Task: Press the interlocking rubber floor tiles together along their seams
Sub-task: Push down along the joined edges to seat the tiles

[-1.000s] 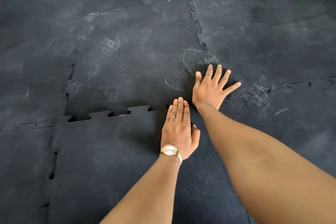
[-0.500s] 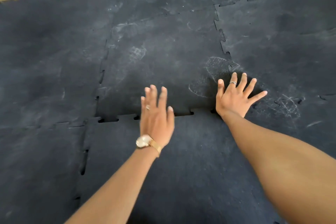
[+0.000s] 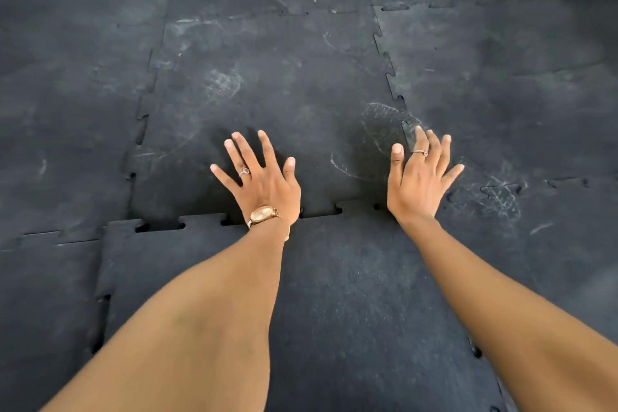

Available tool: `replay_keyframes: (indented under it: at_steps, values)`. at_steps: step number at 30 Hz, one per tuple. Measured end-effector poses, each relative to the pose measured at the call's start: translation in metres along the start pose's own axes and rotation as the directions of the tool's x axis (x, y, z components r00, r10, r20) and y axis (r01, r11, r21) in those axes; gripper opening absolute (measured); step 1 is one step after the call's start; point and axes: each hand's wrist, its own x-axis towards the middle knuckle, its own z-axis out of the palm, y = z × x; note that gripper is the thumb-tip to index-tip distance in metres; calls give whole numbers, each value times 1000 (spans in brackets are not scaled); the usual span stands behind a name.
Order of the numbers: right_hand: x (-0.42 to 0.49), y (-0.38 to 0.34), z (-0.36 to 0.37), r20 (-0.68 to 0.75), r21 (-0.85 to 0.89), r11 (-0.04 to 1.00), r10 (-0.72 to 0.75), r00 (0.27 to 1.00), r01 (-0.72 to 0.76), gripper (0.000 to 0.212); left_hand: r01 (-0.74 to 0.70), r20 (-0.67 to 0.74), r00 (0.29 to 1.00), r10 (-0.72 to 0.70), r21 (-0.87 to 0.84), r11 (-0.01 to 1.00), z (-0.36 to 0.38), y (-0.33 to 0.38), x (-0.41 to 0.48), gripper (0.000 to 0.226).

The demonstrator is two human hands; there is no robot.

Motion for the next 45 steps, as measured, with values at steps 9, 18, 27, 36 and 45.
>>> replay_keyframes:
  at_steps: [9, 18, 27, 36, 45]
  values:
    - [-2, -52, 20, 42, -44, 904, -424, 905, 425, 71, -8, -28, 1000, 8, -10, 1000, 3, 0, 0, 70]
    - [3, -43, 38, 201, -147, 914, -347, 916, 379, 60, -282, -233, 934, 270, -20, 959, -17, 15, 8, 65]
    - [-9, -51, 22, -55, -70, 962, -268, 962, 264, 51, -183, -130, 975, 178, -25, 983, -1, 18, 8, 68]
    - [-18, -62, 42, 114, -190, 966, -157, 981, 177, 65, -172, -180, 968, 177, 44, 984, -11, 20, 5, 68]
    - [-14, -58, 49, 138, -204, 969, -113, 984, 140, 62, -90, -297, 951, 82, -13, 996, -13, 20, -3, 71]
